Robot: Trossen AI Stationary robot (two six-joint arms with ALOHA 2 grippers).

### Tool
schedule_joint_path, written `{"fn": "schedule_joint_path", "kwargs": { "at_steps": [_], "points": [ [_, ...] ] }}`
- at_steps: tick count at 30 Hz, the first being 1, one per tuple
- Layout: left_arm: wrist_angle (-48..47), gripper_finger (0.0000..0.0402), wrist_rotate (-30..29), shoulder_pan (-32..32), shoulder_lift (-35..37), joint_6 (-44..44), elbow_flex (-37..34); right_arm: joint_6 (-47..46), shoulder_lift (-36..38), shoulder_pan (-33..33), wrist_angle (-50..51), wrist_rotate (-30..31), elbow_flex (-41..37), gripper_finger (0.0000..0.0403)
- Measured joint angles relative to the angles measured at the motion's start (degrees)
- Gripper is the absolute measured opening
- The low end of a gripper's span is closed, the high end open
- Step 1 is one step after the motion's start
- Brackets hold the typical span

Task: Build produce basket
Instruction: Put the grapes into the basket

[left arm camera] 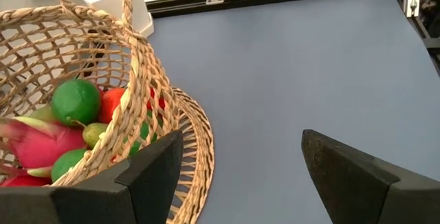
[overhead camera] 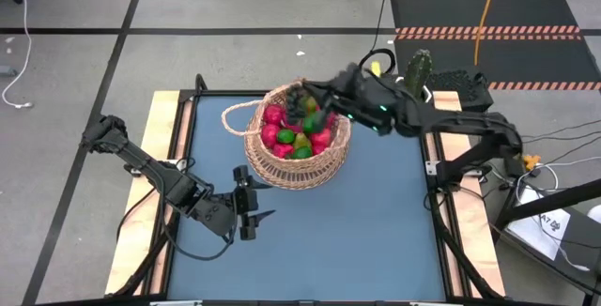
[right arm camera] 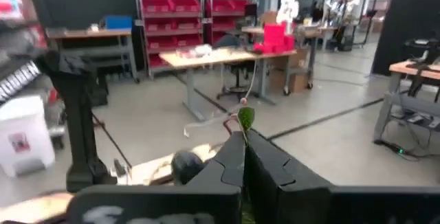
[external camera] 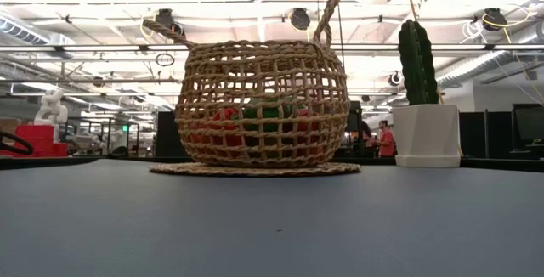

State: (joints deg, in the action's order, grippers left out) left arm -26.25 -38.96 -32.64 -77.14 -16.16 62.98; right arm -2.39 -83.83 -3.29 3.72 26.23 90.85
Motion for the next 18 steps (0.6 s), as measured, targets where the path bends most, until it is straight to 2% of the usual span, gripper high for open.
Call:
{"fn": "schedule_joint_path", "kwargs": {
  "at_steps": [9, 14, 18],
  "points": [
    [-0.56, 0.0294, 0.00, 0.00, 0.00, 0.29, 0.00, 0.32, -12.05, -6.50, 21.78, -6.67, 20.16, 0.0000],
    [-0.54, 0.0294, 0.00, 0.00, 0.00, 1.05, 0.00, 0.57, -14.20, -9.08, 30.77, -7.87, 25.17, 0.0000],
    [-0.53, 0.0294, 0.02, 0.00, 0.00, 1.19, 0.00, -0.59, -14.26, -10.99, 35.99, -13.02, 25.66, 0.0000]
  ]
}}
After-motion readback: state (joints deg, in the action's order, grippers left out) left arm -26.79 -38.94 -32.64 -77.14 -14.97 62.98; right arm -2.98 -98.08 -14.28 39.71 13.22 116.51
